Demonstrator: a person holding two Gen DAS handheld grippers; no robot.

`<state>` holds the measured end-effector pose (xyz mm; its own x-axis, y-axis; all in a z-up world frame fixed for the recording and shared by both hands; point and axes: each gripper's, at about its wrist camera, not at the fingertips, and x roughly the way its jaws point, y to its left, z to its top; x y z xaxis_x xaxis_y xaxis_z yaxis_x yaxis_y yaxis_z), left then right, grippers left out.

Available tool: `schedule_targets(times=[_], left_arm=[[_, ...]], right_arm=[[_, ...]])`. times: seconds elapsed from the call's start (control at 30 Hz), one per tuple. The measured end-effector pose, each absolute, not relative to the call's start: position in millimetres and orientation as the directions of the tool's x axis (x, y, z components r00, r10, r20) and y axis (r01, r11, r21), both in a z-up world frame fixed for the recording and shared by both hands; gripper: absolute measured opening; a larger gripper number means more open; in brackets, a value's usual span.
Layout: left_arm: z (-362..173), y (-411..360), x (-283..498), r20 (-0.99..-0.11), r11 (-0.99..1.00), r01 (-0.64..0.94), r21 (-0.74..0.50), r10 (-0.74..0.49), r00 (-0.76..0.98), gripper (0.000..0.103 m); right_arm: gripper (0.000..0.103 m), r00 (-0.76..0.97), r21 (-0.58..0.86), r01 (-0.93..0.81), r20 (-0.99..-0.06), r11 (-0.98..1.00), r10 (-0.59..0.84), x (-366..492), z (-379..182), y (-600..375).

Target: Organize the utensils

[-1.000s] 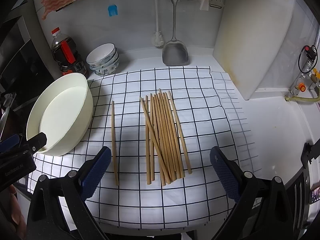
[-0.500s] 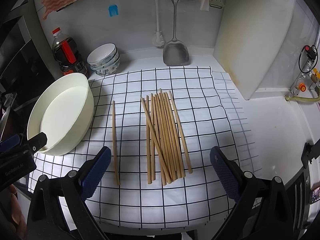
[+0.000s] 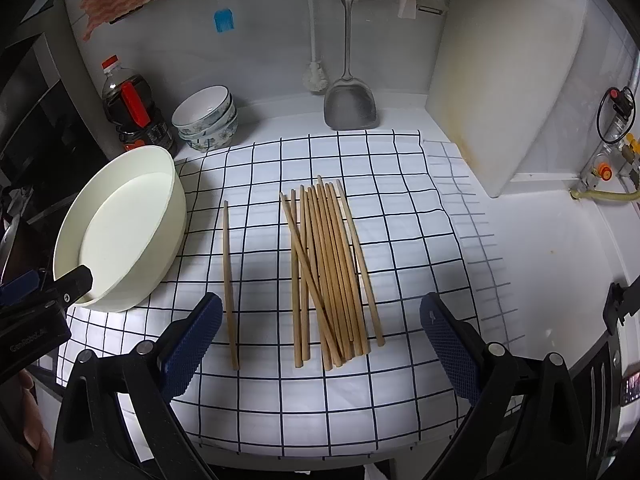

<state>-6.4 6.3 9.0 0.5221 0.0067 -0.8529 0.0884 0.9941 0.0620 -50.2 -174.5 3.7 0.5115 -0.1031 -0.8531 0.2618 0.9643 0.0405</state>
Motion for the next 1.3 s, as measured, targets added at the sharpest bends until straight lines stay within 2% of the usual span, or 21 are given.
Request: schedule_targets(times=[1.3], left_arm=[[0.6, 3.6, -7.9, -0.863, 0.993, 0.103, 0.061, 0.000, 0.505, 0.097]], right_arm=[[0.095, 0.503, 0.052, 0.258, -0.860, 0.965, -0.088, -49.1, -1.7, -172.5]])
